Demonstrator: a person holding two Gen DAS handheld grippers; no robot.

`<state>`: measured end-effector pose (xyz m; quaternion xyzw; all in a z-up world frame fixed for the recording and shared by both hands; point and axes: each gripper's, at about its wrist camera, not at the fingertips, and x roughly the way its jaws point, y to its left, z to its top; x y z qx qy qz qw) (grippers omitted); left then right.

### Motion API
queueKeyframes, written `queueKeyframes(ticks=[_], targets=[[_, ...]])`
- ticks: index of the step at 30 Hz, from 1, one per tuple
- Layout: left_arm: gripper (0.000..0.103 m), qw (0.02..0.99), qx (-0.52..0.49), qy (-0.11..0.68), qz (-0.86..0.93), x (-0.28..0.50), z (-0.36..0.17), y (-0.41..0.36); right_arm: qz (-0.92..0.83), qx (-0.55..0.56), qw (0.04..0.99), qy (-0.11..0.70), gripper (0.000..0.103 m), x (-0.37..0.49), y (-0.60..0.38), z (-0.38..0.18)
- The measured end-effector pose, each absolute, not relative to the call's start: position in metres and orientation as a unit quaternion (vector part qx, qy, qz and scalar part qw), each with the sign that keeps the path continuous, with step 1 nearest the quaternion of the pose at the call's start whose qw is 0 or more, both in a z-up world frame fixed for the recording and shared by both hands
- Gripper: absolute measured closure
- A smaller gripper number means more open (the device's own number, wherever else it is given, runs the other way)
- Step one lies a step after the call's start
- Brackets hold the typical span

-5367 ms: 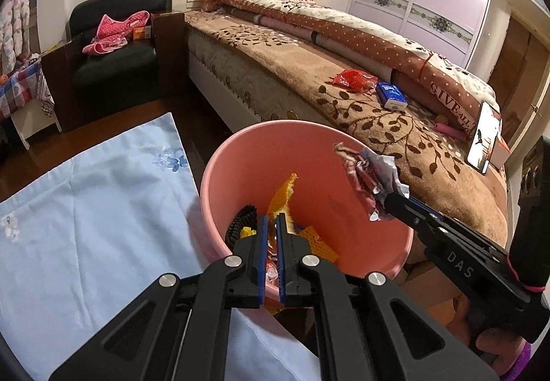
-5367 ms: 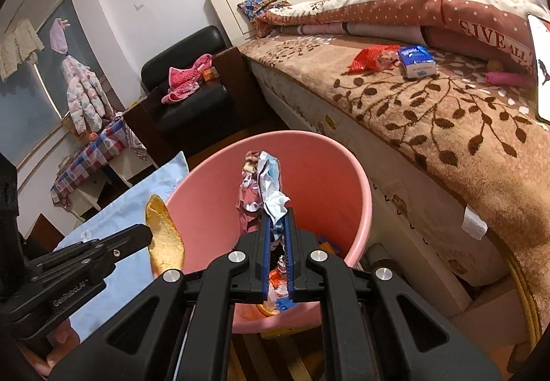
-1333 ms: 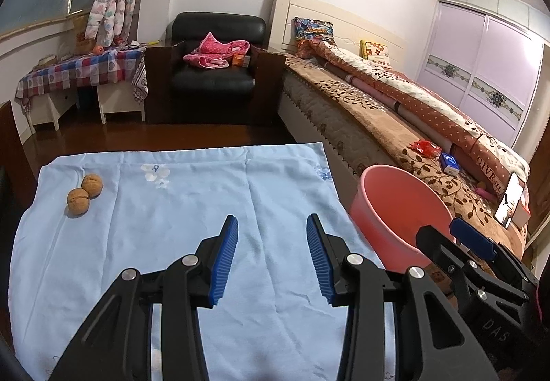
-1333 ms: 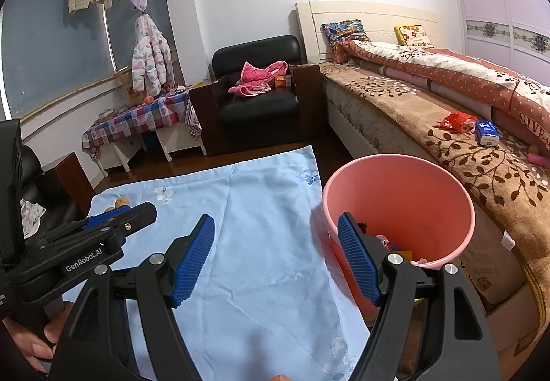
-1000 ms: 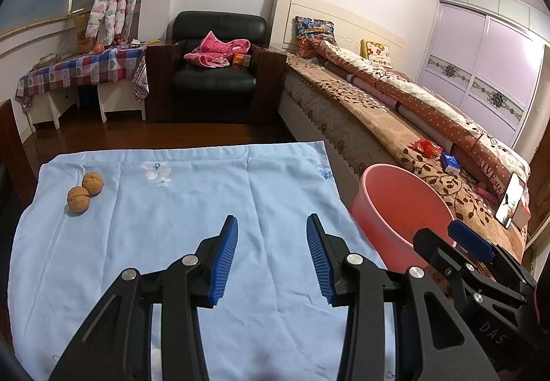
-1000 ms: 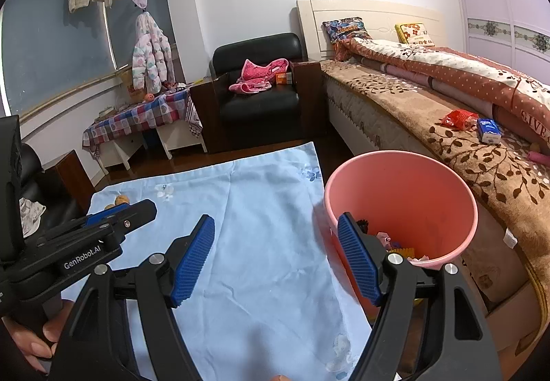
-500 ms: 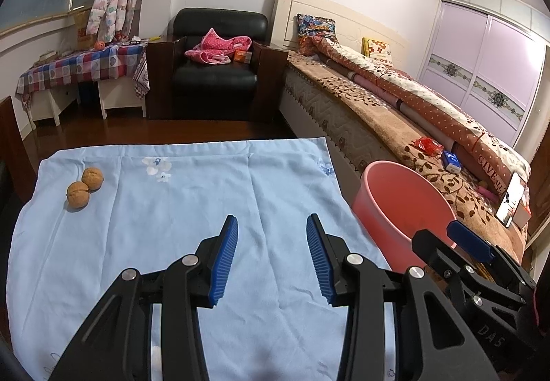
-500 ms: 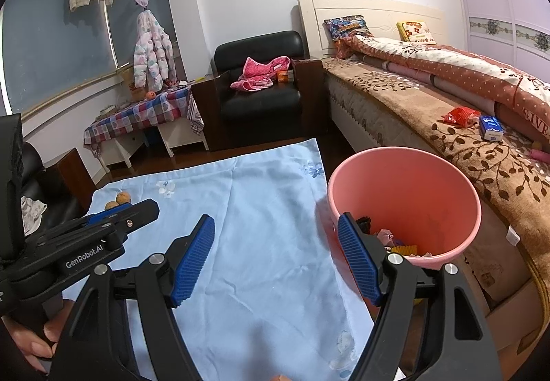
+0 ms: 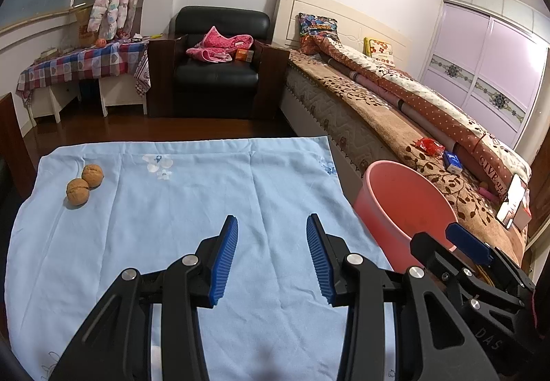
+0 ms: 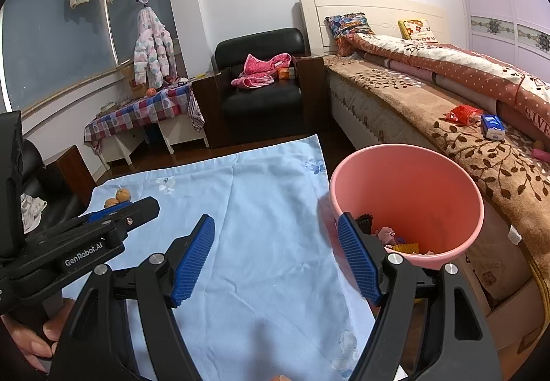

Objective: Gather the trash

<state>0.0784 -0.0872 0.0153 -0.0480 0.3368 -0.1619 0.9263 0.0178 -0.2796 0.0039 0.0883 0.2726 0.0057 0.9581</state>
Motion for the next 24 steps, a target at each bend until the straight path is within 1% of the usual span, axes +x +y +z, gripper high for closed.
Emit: queueKeyframes(ticks=[24], targets=[[0.062, 0.925, -0.051, 0.340, -0.160, 0.0795, 0.0138, -0.0866, 0.007, 0.086, 0.957, 0.276, 0.029, 0.0178, -0.2754, 0.0042]])
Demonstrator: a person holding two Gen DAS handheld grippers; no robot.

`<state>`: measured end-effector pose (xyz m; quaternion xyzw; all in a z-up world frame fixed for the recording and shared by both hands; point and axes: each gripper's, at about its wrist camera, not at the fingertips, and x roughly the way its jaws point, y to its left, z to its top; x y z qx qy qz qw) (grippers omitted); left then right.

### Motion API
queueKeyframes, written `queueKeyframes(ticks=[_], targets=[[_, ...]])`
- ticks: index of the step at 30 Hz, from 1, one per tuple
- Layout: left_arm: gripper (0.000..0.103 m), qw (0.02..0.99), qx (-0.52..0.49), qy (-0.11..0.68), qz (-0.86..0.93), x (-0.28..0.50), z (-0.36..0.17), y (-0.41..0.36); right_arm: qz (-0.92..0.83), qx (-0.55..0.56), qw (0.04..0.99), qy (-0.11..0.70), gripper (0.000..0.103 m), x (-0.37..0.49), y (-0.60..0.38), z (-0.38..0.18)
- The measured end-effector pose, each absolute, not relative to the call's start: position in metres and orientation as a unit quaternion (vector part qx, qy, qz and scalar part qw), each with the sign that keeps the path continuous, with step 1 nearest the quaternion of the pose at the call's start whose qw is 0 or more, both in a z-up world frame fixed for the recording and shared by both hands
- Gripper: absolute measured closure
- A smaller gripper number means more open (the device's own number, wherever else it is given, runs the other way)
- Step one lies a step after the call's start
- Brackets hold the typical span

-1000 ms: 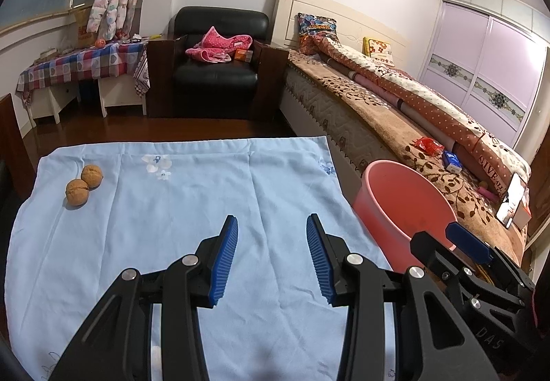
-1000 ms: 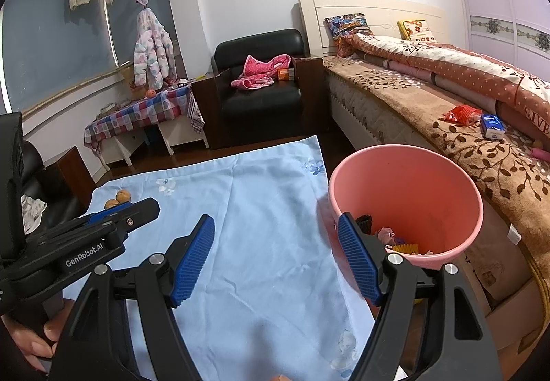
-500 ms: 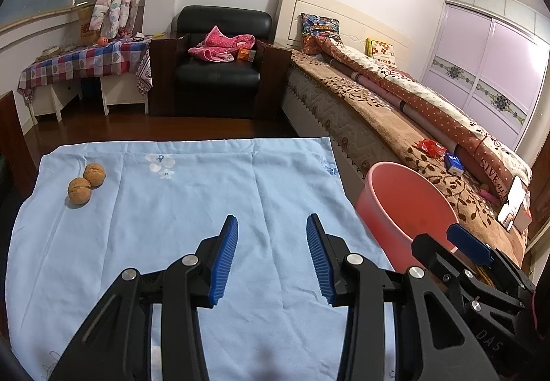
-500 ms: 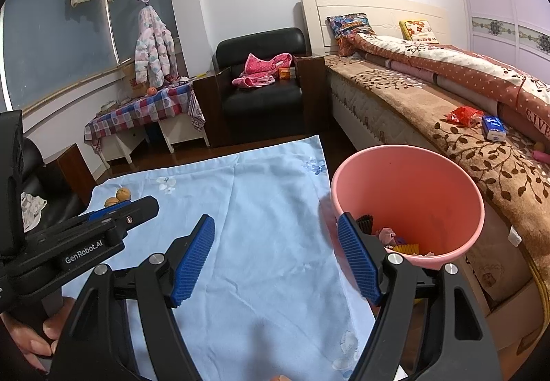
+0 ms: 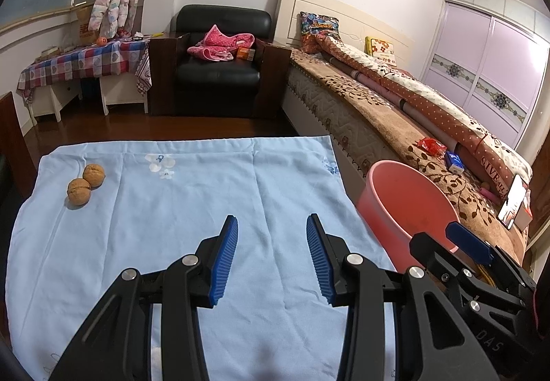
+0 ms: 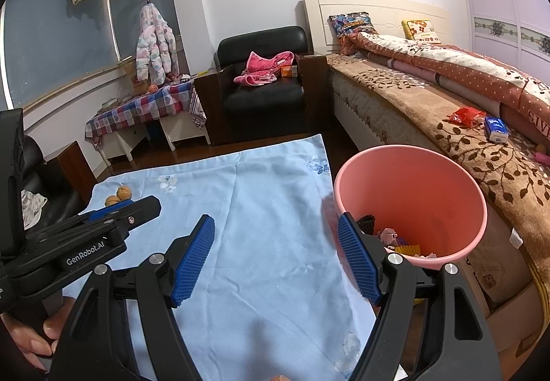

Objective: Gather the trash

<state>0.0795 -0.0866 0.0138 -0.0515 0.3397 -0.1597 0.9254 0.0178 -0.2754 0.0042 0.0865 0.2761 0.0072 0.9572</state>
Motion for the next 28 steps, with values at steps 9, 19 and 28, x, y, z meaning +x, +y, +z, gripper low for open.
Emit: queueKeyframes(ticks=[9, 19, 28], targets=[[0.062, 0.924, -0.051, 0.342, -0.161, 0.081, 0.013, -0.086, 0.008, 0.085, 0.956, 0.281, 0.029, 0.016, -0.271, -0.002], [0.062, 0.924, -0.050, 0.344, -0.161, 0.085, 0.009, -0.085, 0.009, 0.084, 0.954, 0.288, 0.029, 0.023, -0.272, -0.009], [0.062, 0.919, -0.056, 0.357, -0.157, 0.093, 0.000, -0.080, 0.011, 0.081, 0.951, 0.297, 0.029, 0.031, -0.271, -0.012]])
